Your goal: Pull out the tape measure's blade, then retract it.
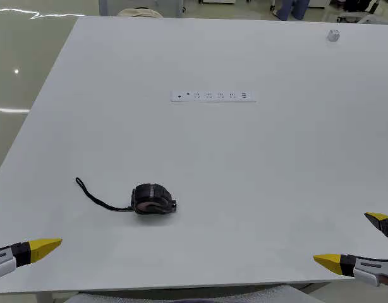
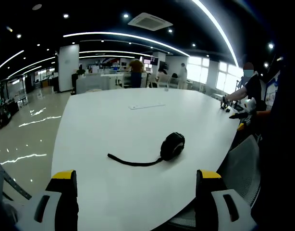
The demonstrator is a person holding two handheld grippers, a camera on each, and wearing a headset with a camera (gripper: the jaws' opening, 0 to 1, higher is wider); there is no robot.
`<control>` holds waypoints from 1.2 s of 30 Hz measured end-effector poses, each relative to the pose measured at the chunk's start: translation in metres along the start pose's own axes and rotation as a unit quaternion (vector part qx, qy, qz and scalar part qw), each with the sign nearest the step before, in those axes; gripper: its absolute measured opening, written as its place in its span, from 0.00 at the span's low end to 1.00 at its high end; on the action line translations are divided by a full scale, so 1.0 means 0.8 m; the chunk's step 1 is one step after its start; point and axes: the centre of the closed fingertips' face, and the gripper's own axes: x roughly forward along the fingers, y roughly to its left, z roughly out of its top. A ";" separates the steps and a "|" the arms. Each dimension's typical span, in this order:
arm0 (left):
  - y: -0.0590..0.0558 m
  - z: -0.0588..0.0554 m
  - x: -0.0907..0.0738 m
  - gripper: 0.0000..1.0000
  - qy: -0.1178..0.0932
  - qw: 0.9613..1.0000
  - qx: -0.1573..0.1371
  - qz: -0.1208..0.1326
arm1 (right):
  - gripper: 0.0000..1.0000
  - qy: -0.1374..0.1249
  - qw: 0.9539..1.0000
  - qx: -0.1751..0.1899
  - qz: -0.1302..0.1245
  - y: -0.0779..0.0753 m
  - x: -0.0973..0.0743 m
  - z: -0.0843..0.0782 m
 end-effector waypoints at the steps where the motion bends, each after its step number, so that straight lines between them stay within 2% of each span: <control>1: 0.000 0.000 0.000 1.00 0.000 1.000 -0.001 0.000 | 1.00 0.000 1.000 -0.001 0.000 0.000 0.000 0.000; 9: -0.006 -0.002 0.001 1.00 0.002 1.000 0.000 -0.005 | 1.00 0.004 1.000 -0.007 -0.001 -0.001 -0.004 -0.004; 22: -0.003 0.000 -0.001 1.00 0.004 1.000 0.004 -0.005 | 1.00 -0.002 1.000 -0.009 -0.003 -0.002 -0.005 -0.001; 36: -0.005 0.002 0.005 1.00 0.002 1.000 0.005 -0.012 | 1.00 0.002 1.000 -0.010 -0.006 -0.004 -0.007 -0.001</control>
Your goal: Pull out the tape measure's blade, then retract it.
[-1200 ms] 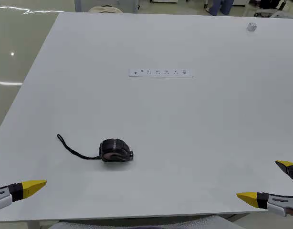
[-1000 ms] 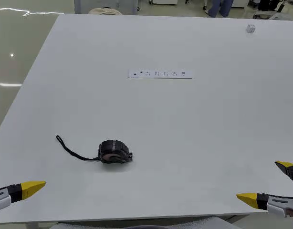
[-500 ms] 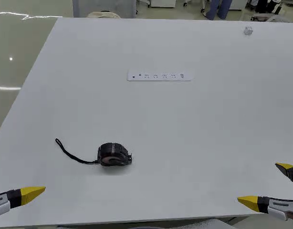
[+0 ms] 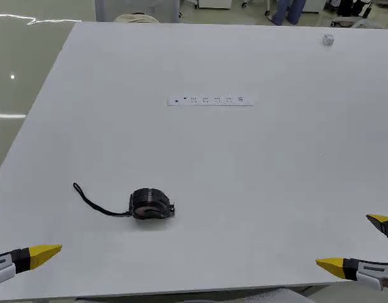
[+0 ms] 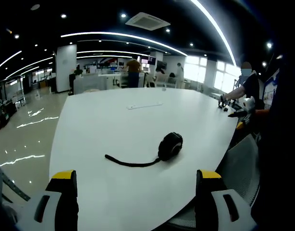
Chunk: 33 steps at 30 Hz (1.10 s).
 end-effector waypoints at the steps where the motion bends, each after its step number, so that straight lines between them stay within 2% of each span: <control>1: -0.001 0.000 0.000 1.00 0.000 1.000 0.000 -0.001 | 1.00 0.001 1.000 0.000 0.001 0.000 0.000 0.000; 8: 0.001 0.002 0.006 1.00 -0.003 1.000 -0.003 0.004 | 1.00 0.003 1.000 -0.002 0.006 -0.002 0.003 0.003; 14: -0.008 0.004 0.018 1.00 -0.003 1.000 -0.003 0.011 | 1.00 0.007 1.000 -0.013 0.019 -0.006 0.009 0.010; 24: -0.026 0.012 0.032 1.00 -0.012 1.000 -0.011 0.009 | 1.00 0.000 0.999 -0.040 0.037 -0.003 0.019 0.040; 33: -0.038 0.019 0.042 1.00 -0.018 0.999 -0.022 0.015 | 1.00 0.005 0.995 -0.066 0.070 0.013 0.034 0.053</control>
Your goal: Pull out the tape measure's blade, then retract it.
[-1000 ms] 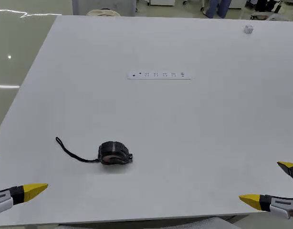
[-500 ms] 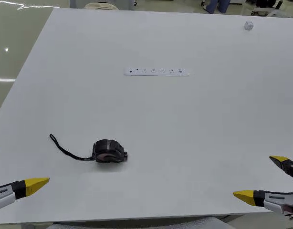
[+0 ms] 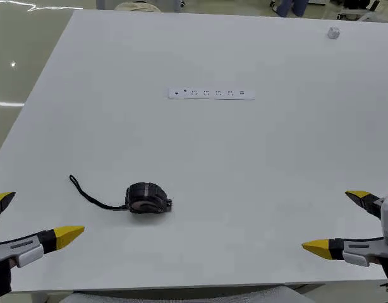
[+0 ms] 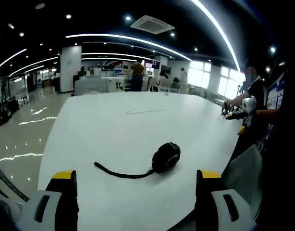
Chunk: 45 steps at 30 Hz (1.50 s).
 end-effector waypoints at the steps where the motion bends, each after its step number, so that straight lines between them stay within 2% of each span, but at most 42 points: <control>1: -0.002 0.000 0.001 1.00 0.000 1.000 -0.001 0.001 | 0.99 0.000 1.000 -0.009 0.006 0.002 0.002 0.003; 13: -0.005 0.004 0.004 1.00 0.001 1.000 0.000 0.016 | 0.98 0.002 0.999 -0.037 0.039 0.008 0.024 0.027; 16: -0.003 0.006 0.004 1.00 -0.003 1.000 -0.007 0.025 | 0.98 0.002 0.998 -0.045 0.048 0.009 0.031 0.033; 19: -0.005 0.007 0.007 1.00 -0.005 0.999 -0.013 0.034 | 0.98 0.004 0.996 -0.058 0.062 0.013 0.039 0.042; 23: -0.012 0.009 0.012 1.00 -0.008 0.999 -0.017 0.033 | 0.97 0.002 0.994 -0.072 0.079 0.017 0.049 0.053; 26: -0.013 0.011 0.015 1.00 -0.021 0.997 -0.050 0.049 | 0.97 0.002 0.991 -0.089 0.095 0.022 0.060 0.063; 30: -0.017 0.011 0.020 1.00 -0.021 0.996 -0.047 0.066 | 0.97 -0.006 0.988 -0.104 0.110 0.030 0.073 0.079; 34: -0.029 0.012 0.029 1.00 -0.017 0.997 -0.035 0.062 | 0.96 -0.011 0.985 -0.120 0.123 0.037 0.083 0.094; 40: -0.047 0.018 0.043 1.00 -0.015 0.998 -0.026 0.055 | 0.94 -0.008 0.980 -0.139 0.140 0.043 0.099 0.106; 43: -0.052 0.019 0.051 1.00 -0.017 0.997 -0.034 0.064 | 0.93 -0.009 0.978 -0.144 0.148 0.047 0.106 0.113; 45: -0.061 0.019 0.057 1.00 -0.015 0.998 -0.032 0.060 | 0.93 -0.009 0.977 -0.147 0.153 0.050 0.111 0.117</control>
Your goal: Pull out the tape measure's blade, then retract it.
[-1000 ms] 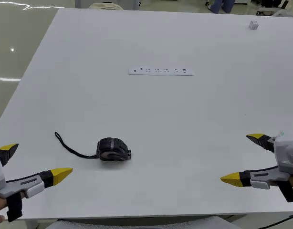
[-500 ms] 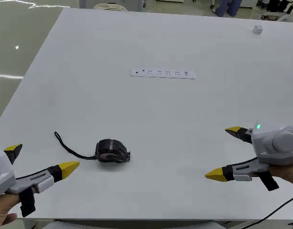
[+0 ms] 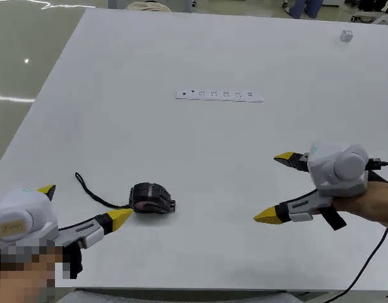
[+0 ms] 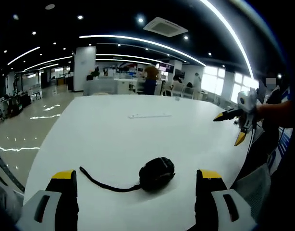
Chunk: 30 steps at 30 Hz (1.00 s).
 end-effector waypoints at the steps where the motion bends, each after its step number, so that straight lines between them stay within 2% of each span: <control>1: -0.002 0.000 0.002 1.00 0.000 1.000 0.003 0.002 | 0.93 0.000 1.000 -0.001 0.002 0.000 0.002 0.002; 8: -0.017 -0.001 0.017 1.00 0.003 1.000 -0.007 -0.002 | 0.90 0.001 1.000 -0.015 0.023 0.005 0.023 0.017; 14: -0.032 0.003 0.027 1.00 0.008 1.000 0.004 -0.001 | 0.89 0.002 0.999 -0.031 0.039 0.010 0.039 0.030; 24: -0.035 0.002 0.042 1.00 0.014 1.000 -0.010 0.009 | 0.86 -0.002 0.997 -0.054 0.055 0.012 0.061 0.052; 30: -0.033 -0.007 0.054 0.98 0.026 0.999 -0.028 0.021 | 0.84 -0.002 0.996 -0.063 0.069 0.018 0.080 0.058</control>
